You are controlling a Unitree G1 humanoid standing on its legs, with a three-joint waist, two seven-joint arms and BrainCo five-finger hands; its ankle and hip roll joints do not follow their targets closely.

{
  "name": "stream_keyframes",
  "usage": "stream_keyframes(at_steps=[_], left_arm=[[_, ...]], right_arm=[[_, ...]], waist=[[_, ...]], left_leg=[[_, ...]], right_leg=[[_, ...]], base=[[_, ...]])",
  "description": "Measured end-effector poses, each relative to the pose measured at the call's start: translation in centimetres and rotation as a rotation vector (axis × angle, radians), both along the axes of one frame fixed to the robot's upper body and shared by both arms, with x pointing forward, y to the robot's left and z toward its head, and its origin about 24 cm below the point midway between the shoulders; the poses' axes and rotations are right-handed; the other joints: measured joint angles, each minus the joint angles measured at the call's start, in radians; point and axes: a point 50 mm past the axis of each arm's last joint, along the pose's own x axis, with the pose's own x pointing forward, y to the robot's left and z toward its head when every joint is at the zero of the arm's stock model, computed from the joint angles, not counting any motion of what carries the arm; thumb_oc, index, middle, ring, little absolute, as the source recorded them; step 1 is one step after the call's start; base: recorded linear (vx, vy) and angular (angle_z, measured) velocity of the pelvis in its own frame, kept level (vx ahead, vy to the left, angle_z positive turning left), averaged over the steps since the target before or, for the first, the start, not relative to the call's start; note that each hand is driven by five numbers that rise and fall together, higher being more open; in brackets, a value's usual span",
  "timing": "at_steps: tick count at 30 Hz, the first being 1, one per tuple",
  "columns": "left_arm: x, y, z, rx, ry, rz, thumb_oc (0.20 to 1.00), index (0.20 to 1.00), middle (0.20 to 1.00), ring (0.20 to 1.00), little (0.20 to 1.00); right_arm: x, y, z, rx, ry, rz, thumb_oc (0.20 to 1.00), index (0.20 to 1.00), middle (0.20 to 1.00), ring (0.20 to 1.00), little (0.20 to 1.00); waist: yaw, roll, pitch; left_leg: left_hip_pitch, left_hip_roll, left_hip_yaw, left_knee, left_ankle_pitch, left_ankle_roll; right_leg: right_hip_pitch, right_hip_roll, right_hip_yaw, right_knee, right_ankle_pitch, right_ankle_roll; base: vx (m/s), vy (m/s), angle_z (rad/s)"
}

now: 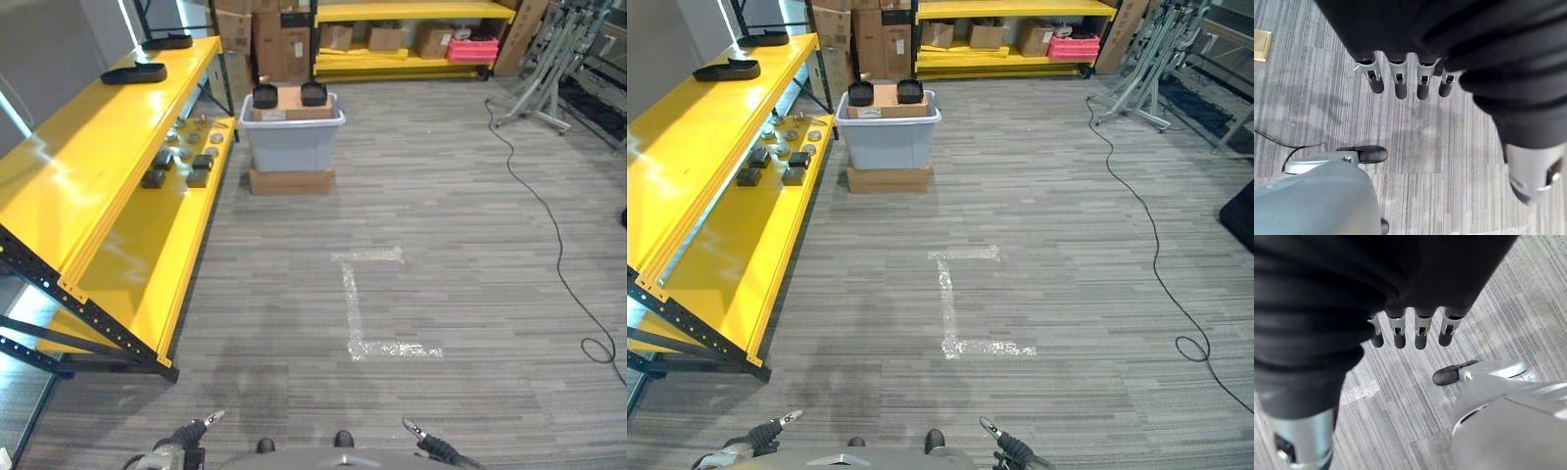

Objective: Move parts from the plastic box to the shelf.

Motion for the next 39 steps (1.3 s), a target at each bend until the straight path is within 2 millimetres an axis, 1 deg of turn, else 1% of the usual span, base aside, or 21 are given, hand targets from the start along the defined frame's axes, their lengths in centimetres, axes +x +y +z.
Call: stream_keyframes(at_steps=[6,9,20,25,26,29,31,32,33,34,35,36,37,38,39], left_arm=[[-0.1,0.0,0.0,0.004,0.002,0.001,1.000,1.000,1.000,1.000,1.000],[-0.5,0.1,-0.1,0.016,0.014,0.003,1.000,1.000,1.000,1.000,1.000],[-1.6,0.4,-0.3,0.036,0.053,-0.008,1.000,1.000,1.000,1.000,1.000],[-1.4,0.5,-0.2,0.037,0.024,-0.008,1.000,1.000,1.000,1.000,1.000],[-0.9,0.6,-0.1,0.037,-0.008,-0.011,1.000,1.000,1.000,1.000,1.000],[-0.1,0.8,0.2,0.039,-0.037,-0.019,1.000,1.000,1.000,1.000,1.000],[1.0,1.5,0.6,0.050,-0.063,-0.033,1.000,1.000,1.000,1.000,1.000],[1.6,1.7,0.8,0.059,-0.071,-0.044,1.000,1.000,1.000,1.000,1.000],[2.6,2.2,1.2,0.077,-0.090,-0.059,1.000,1.000,1.000,1.000,1.000],[3.3,2.4,1.4,0.087,-0.101,-0.069,1.000,1.000,1.000,1.000,1.000],[3.4,2.6,1.5,0.095,-0.103,-0.076,1.000,1.000,1.000,1.000,1.000],[3.5,2.9,1.6,0.103,-0.104,-0.082,1.000,1.000,1.000,1.000,1.000],[3.4,3.2,1.7,0.112,-0.102,-0.080,1.000,1.000,1.000,1.000,1.000],[3.2,3.6,1.7,0.121,-0.096,-0.072,1.000,1.000,1.000,1.000,1.000],[2.8,3.9,1.7,0.123,-0.088,-0.059,1.000,1.000,1.000,1.000,1.000]], right_arm=[[-0.3,0.1,-0.1,0.012,0.019,-0.004,1.000,1.000,1.000,1.000,1.000],[-0.3,0.1,-0.1,0.018,0.019,-0.004,1.000,1.000,1.000,1.000,1.000],[-0.5,0.2,-0.1,0.045,0.008,0.009,1.000,1.000,1.000,1.000,1.000],[-0.4,0.0,0.0,0.048,-0.006,0.028,1.000,1.000,1.000,1.000,1.000],[0.1,-0.5,0.3,0.026,-0.028,0.072,1.000,1.000,1.000,1.000,1.000],[0.4,-1.2,0.5,0.007,-0.034,0.074,1.000,1.000,1.000,1.000,1.000],[1.0,-1.9,0.9,-0.017,-0.055,0.079,1.000,1.000,1.000,1.000,1.000],[1.5,-2.1,1.1,-0.022,-0.068,0.083,1.000,1.000,1.000,1.000,1.000],[2.1,-2.3,1.3,-0.024,-0.084,0.089,1.000,1.000,1.000,1.000,1.000],[2.7,-2.3,1.5,-0.023,-0.100,0.095,1.000,1.000,1.000,1.000,1.000],[3.4,-2.1,1.6,-0.016,-0.117,0.103,1.000,1.000,1.000,1.000,1.000],[3.2,-1.9,1.5,-0.006,-0.116,0.103,1.000,1.000,1.000,1.000,1.000],[3.1,-1.5,1.4,0.013,-0.114,0.107,1.000,1.000,1.000,1.000,1.000],[3.2,-1.0,1.3,0.031,-0.117,0.110,1.000,1.000,1.000,1.000,1.000],[3.2,-0.7,1.2,0.040,-0.118,0.111,1.000,1.000,1.000,1.000,1.000]], waist=[[0.006,-0.002,-0.022],[0.007,-0.005,-0.033],[0.007,-0.015,-0.032],[0.008,-0.018,-0.030],[0.008,-0.022,-0.016],[0.008,-0.027,-0.008],[0.007,-0.037,0.013],[0.008,-0.045,0.026],[-0.002,-0.048,0.064],[-0.005,-0.043,0.094],[-0.005,-0.043,0.104],[-0.006,-0.050,0.107],[-0.006,-0.058,0.115],[-0.005,-0.077,0.123],[-0.003,-0.085,0.124]], left_leg=[[0.000,0.000,-0.001,0.000,-0.001,-0.002],[0.000,0.000,0.000,0.000,-0.001,-0.001],[0.000,0.000,0.006,0.000,-0.001,-0.002],[0.005,-0.001,0.018,0.003,-0.004,-0.001],[0.013,-0.004,0.022,0.006,-0.007,0.002],[0.014,-0.010,0.022,0.006,-0.008,0.004],[0.019,-0.024,0.031,0.007,-0.011,0.011],[0.013,-0.033,0.030,0.020,-0.025,0.033],[0.013,-0.033,0.026,0.030,-0.021,0.034],[0.023,-0.033,0.024,0.031,-0.022,0.035],[0.023,-0.028,0.025,0.030,-0.020,0.038],[0.023,-0.027,0.026,0.032,-0.020,0.038],[0.028,-0.028,0.032,0.029,-0.021,0.039],[0.032,-0.028,0.039,0.029,-0.022,0.041],[0.032,-0.027,0.045,0.029,-0.024,0.042]], right_leg=[[0.000,0.000,0.000,0.000,0.000,0.000],[0.000,0.000,0.000,0.000,0.000,0.000],[-0.004,0.000,0.007,0.000,0.000,0.000],[-0.005,0.001,0.020,0.000,0.000,0.000],[0.000,0.000,0.028,0.000,0.001,0.000],[0.000,-0.004,0.030,0.007,0.000,0.002],[-0.023,-0.013,0.028,0.048,-0.014,0.020],[-0.055,-0.023,0.030,0.104,-0.032,0.038],[-0.088,-0.036,0.031,0.210,-0.060,0.047],[-0.125,-0.036,0.026,0.309,-0.067,0.058],[-0.168,-0.043,0.023,0.382,-0.070,0.070],[-0.196,-0.053,0.022,0.414,-0.078,0.085],[-0.212,-0.065,0.015,0.429,-0.096,0.088],[-0.218,-0.080,-0.004,0.421,-0.111,0.085],[-0.227,-0.088,-0.007,0.406,-0.113,0.084]], base=[[0.00,0.000,0.00],[0.00,0.000,0.00],[0.02,0.022,-0.01],[0.08,0.104,-0.08],[0.08,0.134,-0.12],[0.06,0.097,-0.04],[0.08,0.080,-0.05],[0.11,0.034,-0.06],[0.15,0.015,-0.08],[0.17,-0.020,-0.03],[0.17,-0.052,-0.03],[0.19,-0.080,-0.04],[0.22,-0.111,-0.12],[0.25,-0.132,-0.21],[0.28,-0.134,-0.20]])
